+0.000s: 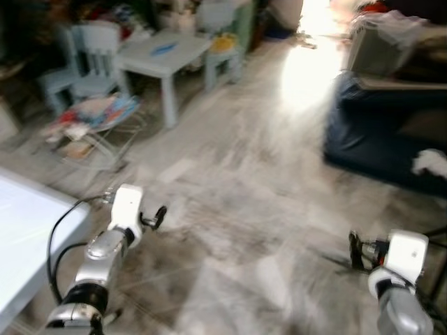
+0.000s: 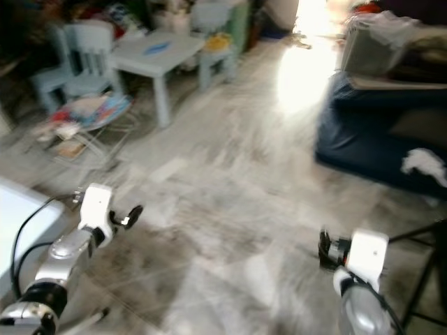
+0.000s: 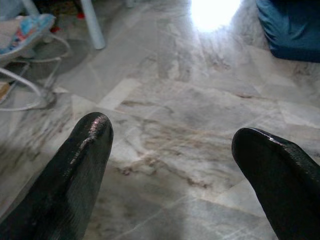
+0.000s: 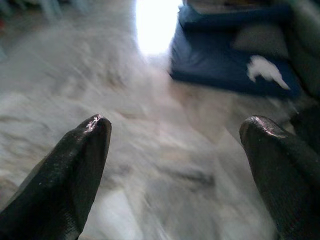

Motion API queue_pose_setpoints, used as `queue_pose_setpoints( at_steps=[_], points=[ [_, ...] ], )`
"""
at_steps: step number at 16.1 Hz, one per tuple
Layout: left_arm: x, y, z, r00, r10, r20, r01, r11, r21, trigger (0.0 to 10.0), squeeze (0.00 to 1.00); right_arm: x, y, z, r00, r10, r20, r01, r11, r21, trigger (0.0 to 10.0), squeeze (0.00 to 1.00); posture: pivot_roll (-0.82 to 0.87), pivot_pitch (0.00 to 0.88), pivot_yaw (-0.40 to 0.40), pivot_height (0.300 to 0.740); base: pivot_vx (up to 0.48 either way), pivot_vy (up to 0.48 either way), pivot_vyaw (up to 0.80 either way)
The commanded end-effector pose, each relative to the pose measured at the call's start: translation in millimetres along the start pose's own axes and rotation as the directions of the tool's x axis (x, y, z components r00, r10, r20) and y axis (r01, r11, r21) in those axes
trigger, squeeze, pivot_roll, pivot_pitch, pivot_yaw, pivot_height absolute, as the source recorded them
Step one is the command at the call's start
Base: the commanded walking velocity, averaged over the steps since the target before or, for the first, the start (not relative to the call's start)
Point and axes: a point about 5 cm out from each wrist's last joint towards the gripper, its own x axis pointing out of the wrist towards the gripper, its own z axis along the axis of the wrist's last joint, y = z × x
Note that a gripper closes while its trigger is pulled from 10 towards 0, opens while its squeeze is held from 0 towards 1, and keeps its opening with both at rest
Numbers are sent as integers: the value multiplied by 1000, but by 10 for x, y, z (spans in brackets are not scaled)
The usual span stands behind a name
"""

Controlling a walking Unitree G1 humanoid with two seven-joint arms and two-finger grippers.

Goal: Hang keys on a hook

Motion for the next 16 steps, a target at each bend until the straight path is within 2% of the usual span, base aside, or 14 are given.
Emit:
queue_pose_setpoints(
  at_steps=[1, 3, 5, 6, 9, 11, 13, 14, 16],
  points=[
    [38, -128, -46, 999, -47, -19, 47, 999, 12, 10000, 0, -5, -74, -117, 999, -13, -35, 13, 1000, 3, 10000, 0, 21, 0, -13, 740, 465, 0, 0],
    [40, -207, -160, 995, -69, -70, 68, 998, -11, 10000, 0, 19, -60, -297, 994, -10, -105, 12, 1000, 25, 10000, 0, 11, 0, -15, 740, 431, 0, 0],
    [50, -245, -195, 993, -72, -90, 69, 997, -41, 10000, 0, 43, -33, -384, 989, 5, -146, 1, 999, 43, 10000, 0, 4, 0, -16, 740, 405, 0, 0],
    [51, -273, -267, 989, -57, -133, 48, 996, -70, 10000, 0, 67, 31, -543, 975, 46, -218, -28, 996, 82, 10000, 0, 1, 0, -18, 740, 345, 0, 0],
    [-2, -299, -440, 975, -37, -218, 29, 999, -41, 10000, 0, 51, 50, -778, 947, 69, -312, -27, 990, 138, 10000, 0, -10, 0, -19, 740, 335, 0, 0],
    [-47, -305, -541, 965, -28, -263, 24, 1000, -19, 10000, 0, 12, 115, -920, 920, 98, -380, -68, 994, 90, 10000, 0, -14, 0, -22, 740, 294, 0, 0],
    [-114, -302, -670, 950, -6, -312, 2, 1000, -14, 10000, 0, -26, 176, -1025, 894, 125, -431, -98, 992, 85, 10000, 0, -13, 0, -28, 740, 296, 0, 0],
    [-193, -312, -814, 931, 8, -365, -18, 1000, -23, 10000, 0, -69, 200, -1112, 868, 135, -477, -104, 990, 91, 10000, 0, -14, 0, -31, 740, 304, 0, 0],
    [-277, -344, -959, 907, 23, -419, -28, 1000, -6, 10000, 0, -120, 196, -1191, 842, 141, -521, -115, 990, 82, 10000, 0, -16, 0, -38, 740, 307, 0, 0]
  ],
)
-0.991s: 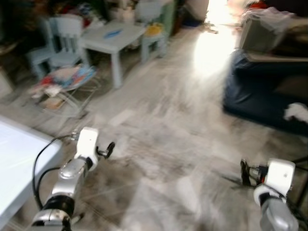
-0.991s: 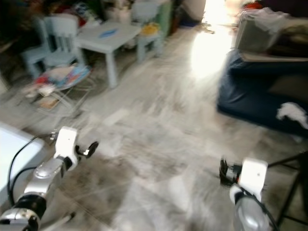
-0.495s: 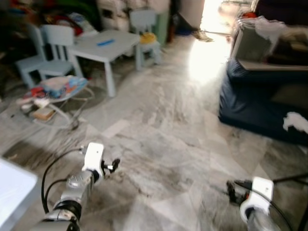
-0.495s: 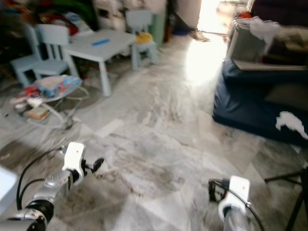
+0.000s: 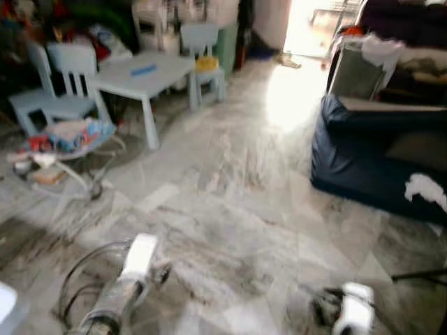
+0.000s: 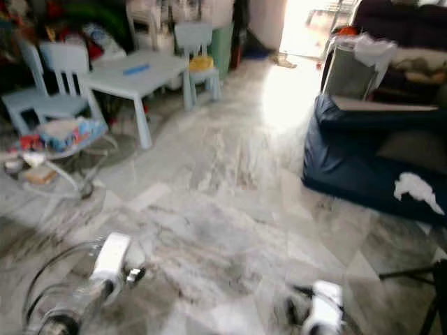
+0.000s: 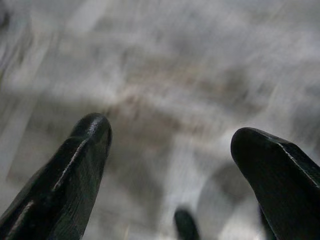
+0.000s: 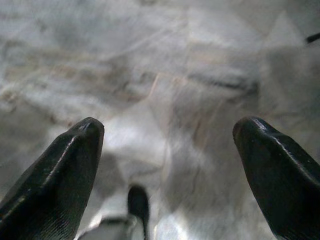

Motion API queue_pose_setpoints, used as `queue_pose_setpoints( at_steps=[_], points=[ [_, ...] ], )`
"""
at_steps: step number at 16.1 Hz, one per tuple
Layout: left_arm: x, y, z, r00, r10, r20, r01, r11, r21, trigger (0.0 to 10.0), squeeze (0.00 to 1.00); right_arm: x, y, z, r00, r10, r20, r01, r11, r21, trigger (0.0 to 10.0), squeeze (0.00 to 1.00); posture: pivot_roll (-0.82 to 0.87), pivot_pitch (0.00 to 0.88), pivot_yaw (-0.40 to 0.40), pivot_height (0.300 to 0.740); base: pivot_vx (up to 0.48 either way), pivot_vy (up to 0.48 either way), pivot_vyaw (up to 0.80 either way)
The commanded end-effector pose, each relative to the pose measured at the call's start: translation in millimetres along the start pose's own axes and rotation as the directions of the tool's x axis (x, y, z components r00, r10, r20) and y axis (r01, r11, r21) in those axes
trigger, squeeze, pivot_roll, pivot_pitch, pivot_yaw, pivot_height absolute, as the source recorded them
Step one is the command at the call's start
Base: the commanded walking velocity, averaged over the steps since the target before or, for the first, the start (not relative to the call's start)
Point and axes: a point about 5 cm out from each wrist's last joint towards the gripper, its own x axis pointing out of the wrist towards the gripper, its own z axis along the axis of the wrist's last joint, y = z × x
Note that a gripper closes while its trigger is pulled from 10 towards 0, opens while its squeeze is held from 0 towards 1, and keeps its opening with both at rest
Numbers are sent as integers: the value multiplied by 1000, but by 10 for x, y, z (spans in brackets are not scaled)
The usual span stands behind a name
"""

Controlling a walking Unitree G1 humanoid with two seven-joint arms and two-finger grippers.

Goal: Hang keys on a hook

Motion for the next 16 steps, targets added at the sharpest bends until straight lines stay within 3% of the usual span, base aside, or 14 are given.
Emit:
queue_pose_setpoints(
  at_steps=[1, 2, 4, 6, 8, 10, 12, 13, 16],
  points=[
    [38, -91, 112, 1000, -15, 25, 14, 1000, 24, 10000, 0, -18, -114, -17, 999, -28, -16, 28, 999, -16, 10000, 0, -16, 0, -38, 740, 307, 0, 0],
    [24, -153, -46, 1000, -10, -25, 11, 999, 32, 10000, 0, -42, -120, -174, 995, -35, -96, 29, 998, -61, 10000, 0, -31, 0, -37, 740, 277, 0, 0],
    [21, -278, -152, 998, -30, -50, 32, 999, 43, 10000, 0, -68, -114, -290, 987, -37, -155, 14, 989, -147, 10000, 0, -33, 0, -38, 740, 285, 0, 0],
    [20, -330, -189, 998, -32, -58, 35, 998, 45, 10000, 0, -72, -111, -306, 986, -32, -162, 7, 988, -152, 10000, 0, -28, 0, -39, 740, 326, 0, 0],
    [10, -531, -320, 994, -49, -99, 57, 995, 76, 10000, 0, -89, -91, -367, 982, -13, -190, -23, 982, -186, 10000, 0, -29, 0, -40, 740, 330, 0, 0],
    [-3, -623, -396, 991, -46, -123, 58, 994, 94, 10000, 0, -89, -94, -371, 980, -11, -200, -32, 977, -210, 10000, 0, -30, 0, -37, 740, 319, 0, 0],
    [-8, -653, -420, 991, -44, -128, 57, 994, 97, 10000, 0, -66, -75, -320, 982, -3, -190, -38, 976, -212, 10000, 0, -31, 0, -36, 740, 306, 0, 0],
    [4, -571, -363, 992, -37, -118, 49, 994, 95, 10000, 0, -62, -67, -312, 982, 1, -189, -42, 976, -213, 10000, 0, -32, 0, -34, 740, 300, 0, 0],
    [10, -540, -337, 993, -29, -116, 41, 994, 102, 10000, 0, -59, -63, -303, 982, 7, -187, -48, 975, -216, 10000, 0, -31, 0, -35, 740, 296, 0, 0]
  ],
)
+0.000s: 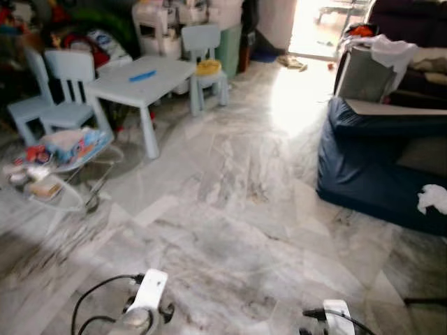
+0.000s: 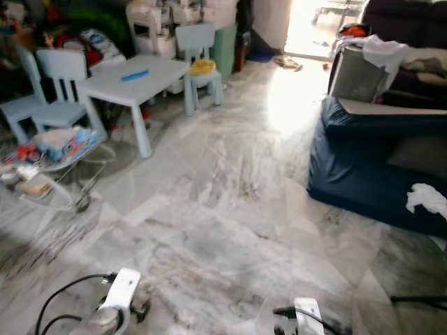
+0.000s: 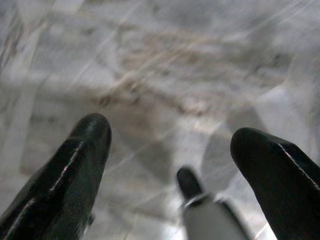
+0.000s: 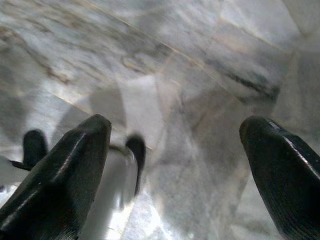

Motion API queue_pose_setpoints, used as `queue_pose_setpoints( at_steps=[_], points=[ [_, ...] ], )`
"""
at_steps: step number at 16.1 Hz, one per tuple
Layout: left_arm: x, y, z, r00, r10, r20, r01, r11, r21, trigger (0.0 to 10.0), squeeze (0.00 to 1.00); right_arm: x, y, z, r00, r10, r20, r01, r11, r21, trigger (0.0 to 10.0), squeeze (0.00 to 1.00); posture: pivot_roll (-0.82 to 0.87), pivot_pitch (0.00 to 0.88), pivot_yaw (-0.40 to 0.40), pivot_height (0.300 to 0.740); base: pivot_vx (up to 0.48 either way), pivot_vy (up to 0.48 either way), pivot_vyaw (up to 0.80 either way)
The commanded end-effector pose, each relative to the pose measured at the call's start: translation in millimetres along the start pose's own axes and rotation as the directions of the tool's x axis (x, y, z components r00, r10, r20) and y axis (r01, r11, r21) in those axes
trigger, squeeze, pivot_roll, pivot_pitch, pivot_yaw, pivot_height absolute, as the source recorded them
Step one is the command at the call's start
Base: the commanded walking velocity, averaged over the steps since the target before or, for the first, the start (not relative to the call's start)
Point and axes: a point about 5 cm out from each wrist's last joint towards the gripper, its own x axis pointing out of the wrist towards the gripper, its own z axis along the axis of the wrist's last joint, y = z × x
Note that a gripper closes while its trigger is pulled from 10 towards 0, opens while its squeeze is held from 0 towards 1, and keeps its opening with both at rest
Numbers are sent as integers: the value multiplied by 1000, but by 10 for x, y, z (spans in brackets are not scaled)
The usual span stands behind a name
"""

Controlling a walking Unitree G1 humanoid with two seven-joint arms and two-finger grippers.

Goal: Hang keys on a hook

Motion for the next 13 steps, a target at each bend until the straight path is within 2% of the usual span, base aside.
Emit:
queue_pose_setpoints(
  at_steps=[1, 7, 9, 11, 13],
  points=[
    [8, -71, 13, 1000, -14, 0, 14, 1000, 7, 10000, 0, -2, -54, 34, 1000, -8, 5, 8, 1000, -3, 10000, 0, -30, 0, -38, 740, 289, 0, 0],
    [9, -57, 21, 1000, -2, -1, 2, 1000, 8, 10000, 0, -3, -54, 42, 1000, 4, 12, -3, 1000, -22, 10000, 0, -30, 0, -38, 740, 263, 0, 0],
    [9, -54, 21, 1000, 1, -2, -1, 1000, 7, 10000, 0, -5, -58, 34, 1000, 0, 9, 0, 1000, -14, 10000, 0, -30, 0, -38, 740, 0, 0, 0],
    [9, -51, 21, 1000, 4, -3, -4, 1000, 6, 10000, 0, -9, -84, 31, 1000, -17, 15, 16, 999, 50, 10000, 0, -29, 0, -40, 740, 0, 0, 0],
    [10, -49, 26, 1000, 10, -3, -10, 1000, 7, 10000, 0, -11, -100, 32, 1000, -22, 15, 21, 998, 67, 10000, 0, -29, 0, -39, 740, 0, 0, 0]
  ],
)
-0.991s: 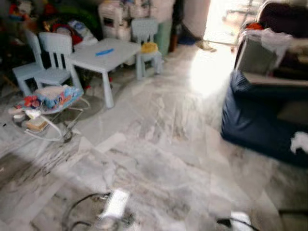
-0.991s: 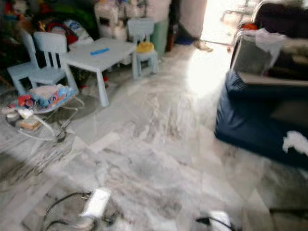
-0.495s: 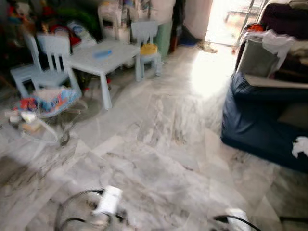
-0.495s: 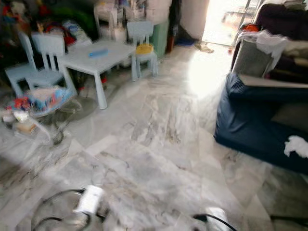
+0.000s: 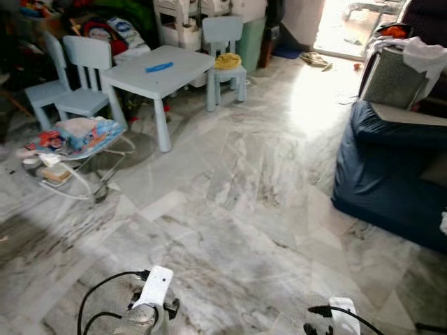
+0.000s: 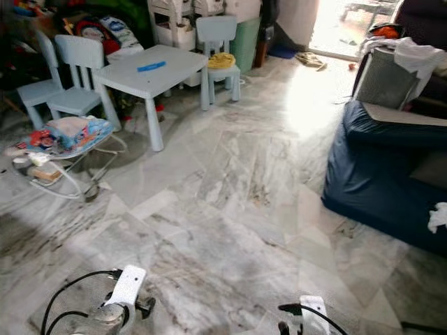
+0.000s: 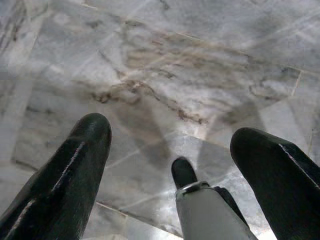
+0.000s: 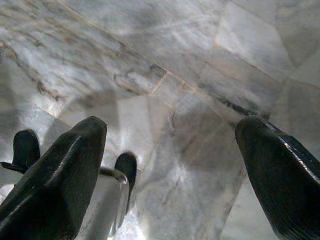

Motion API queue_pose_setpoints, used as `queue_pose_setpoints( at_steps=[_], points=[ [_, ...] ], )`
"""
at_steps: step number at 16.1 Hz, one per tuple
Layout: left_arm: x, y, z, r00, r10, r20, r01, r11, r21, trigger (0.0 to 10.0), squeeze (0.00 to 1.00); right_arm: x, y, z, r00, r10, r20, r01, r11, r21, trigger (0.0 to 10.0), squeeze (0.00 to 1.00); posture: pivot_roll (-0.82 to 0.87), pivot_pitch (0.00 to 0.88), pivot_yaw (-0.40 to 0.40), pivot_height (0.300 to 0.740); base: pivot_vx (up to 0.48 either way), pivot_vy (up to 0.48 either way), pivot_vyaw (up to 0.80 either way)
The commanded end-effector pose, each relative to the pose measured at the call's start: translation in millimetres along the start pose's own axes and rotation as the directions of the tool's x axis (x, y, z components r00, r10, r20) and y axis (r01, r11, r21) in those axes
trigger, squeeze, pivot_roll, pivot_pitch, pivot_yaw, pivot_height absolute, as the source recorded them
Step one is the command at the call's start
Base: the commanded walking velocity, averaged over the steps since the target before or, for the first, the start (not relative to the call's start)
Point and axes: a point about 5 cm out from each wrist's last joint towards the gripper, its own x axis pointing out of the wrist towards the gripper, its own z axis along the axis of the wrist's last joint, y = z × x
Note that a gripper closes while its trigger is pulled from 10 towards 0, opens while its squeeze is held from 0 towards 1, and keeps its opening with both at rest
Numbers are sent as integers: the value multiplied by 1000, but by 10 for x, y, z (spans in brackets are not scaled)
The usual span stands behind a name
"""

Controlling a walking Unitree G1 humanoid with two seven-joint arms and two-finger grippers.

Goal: Hang keys on a hook

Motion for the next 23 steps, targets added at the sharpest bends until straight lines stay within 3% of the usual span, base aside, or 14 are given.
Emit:
queue_pose_setpoints(
  at_steps=[1, 10, 13, 15, 18, 23],
  points=[
    [7, -36, 18, 1000, -5, -5, 5, 1000, -1, 10000, 0, -11, -47, -23, 1000, -13, -11, 13, 1000, 19, 10000, 0, -28, 0, -39, 740, 0, 0, 0],
    [7, -8, 11, 1000, 1, -19, -1, 1000, 20, 10000, 0, -11, -77, -2, 1000, -21, -12, 21, 1000, 4, 10000, 0, -15, 0, -42, 740, 0, 0, 0],
    [36, 71, 309, 997, 46, 65, -41, 996, -75, 10000, 0, -9, -209, 170, 996, -78, 49, 75, 995, 64, 10000, 0, -9, 0, -44, 740, 0, 0, 0],
    [49, 101, 566, 991, 58, 123, -48, 995, -83, 10000, 0, 1, -235, 286, 994, -78, 77, 73, 996, 59, 10000, 0, -9, 0, -43, 740, 0, 0, 0],
    [49, 150, 710, 986, 92, 141, -83, 994, -71, 10000, 0, 26, -202, 463, 990, -60, 124, 52, 996, 68, 10000, 0, -14, 0, -38, 740, 0, 0, 0],
    [51, 133, 559, 993, 72, 93, -69, 997, -40, 10000, 0, 56, 25, 373, 994, 26, 108, -29, 999, 32, 10000, 0, -15, 0, -30, 740, 0, 0, 0]
  ],
)
